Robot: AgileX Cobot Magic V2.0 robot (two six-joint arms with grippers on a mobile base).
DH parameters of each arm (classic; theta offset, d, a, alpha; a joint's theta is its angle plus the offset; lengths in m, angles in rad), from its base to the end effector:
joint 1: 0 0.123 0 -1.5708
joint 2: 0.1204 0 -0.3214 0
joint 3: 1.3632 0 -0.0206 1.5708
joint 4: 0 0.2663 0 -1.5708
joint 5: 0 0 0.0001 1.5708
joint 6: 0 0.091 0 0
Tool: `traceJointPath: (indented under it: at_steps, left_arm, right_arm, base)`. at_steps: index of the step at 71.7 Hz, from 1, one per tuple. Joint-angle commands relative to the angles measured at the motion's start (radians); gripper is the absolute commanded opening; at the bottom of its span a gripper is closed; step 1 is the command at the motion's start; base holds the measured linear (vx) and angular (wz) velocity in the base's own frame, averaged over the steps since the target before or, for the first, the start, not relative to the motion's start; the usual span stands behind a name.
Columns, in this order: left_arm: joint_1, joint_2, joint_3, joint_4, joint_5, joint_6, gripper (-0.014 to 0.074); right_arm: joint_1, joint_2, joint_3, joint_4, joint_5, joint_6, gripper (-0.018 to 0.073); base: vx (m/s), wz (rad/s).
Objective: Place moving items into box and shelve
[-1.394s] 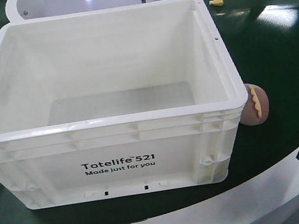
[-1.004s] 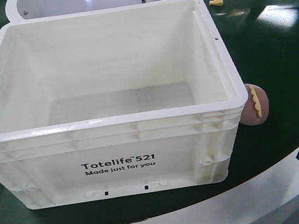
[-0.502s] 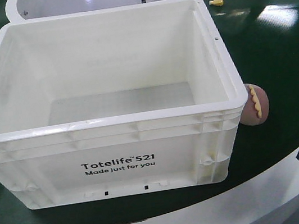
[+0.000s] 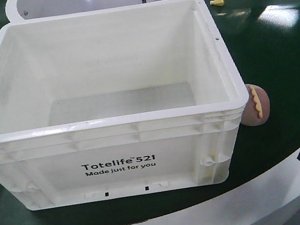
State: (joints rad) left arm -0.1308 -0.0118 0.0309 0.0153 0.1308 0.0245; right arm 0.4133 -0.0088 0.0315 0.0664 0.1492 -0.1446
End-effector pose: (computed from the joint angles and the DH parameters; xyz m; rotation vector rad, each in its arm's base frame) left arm 0.0353 -0.0045 0.1907 0.1376 1.6281 -0.0683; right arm 0.0323 0.0152 0.1887 -0.4122 1.6098 0.2622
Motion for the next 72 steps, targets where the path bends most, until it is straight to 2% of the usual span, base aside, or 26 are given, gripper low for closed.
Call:
traceJointPath:
  at_steps: [1, 18, 37, 45, 56, 72]
  left_arm:
    - [-0.005, -0.017, 0.016, -0.003, -0.093, -0.006, -0.0026]
    - [-0.005, -0.017, 0.013, -0.003, -0.093, -0.005, -0.0026]
    - [-0.005, -0.017, 0.008, -0.002, -0.159, -0.002, -0.0026]
    - [-0.005, -0.017, 0.002, -0.003, -0.179, -0.008, -0.0026]
    - [-0.005, -0.015, -0.072, -0.003, -0.117, -0.024, -0.0026]
    - [-0.005, 0.005, -0.205, -0.003, 0.007, -0.033, -0.0026]
  right_arm:
    - [0.000, -0.007, 0.003, 0.000, -0.084, -0.008, -0.0015]
    - [-0.001, -0.007, 0.002, -0.008, -0.122, -0.012, -0.0015]
    - [-0.001, -0.007, 0.000, -0.004, -0.332, -0.020, -0.0015]
    - [-0.001, 0.000, -0.037, 0.003, -0.272, -0.016, -0.0015]
    - [-0.001, 0.069, -0.143, 0.002, -0.149, -0.016, -0.0015]
    - [-0.001, 0.268, -0.338, 0.002, -0.108, -0.007, -0.0015]
  base:
    - [0.00, 0.00]
    - [0.00, 0.00]
    - [0.00, 0.00]
    - [0.00, 0.00]
    - [0.00, 0.00]
    - [0.00, 0.00]
